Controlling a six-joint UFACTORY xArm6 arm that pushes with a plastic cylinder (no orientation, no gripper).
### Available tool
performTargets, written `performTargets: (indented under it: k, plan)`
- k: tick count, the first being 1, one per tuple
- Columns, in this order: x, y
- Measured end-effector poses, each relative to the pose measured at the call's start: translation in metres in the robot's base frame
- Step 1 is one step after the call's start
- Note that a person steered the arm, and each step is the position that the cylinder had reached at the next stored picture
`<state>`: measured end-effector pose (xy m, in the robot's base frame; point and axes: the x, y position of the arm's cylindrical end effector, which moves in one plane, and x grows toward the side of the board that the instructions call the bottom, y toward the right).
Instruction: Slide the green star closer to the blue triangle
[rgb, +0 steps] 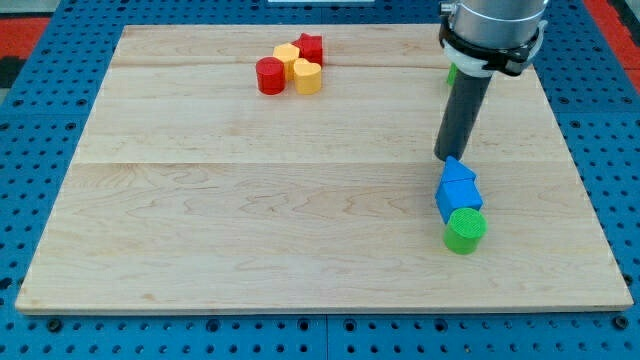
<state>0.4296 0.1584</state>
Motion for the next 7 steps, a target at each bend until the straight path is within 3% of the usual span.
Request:
performTargets:
  k: [1, 2, 4, 5, 7]
  plan:
    - [-0.027, 0.079]
    - [-0.089, 0.1]
    - [-0.18, 0.04]
    - [-0.165, 0.017]
    - [-0.125, 0.03]
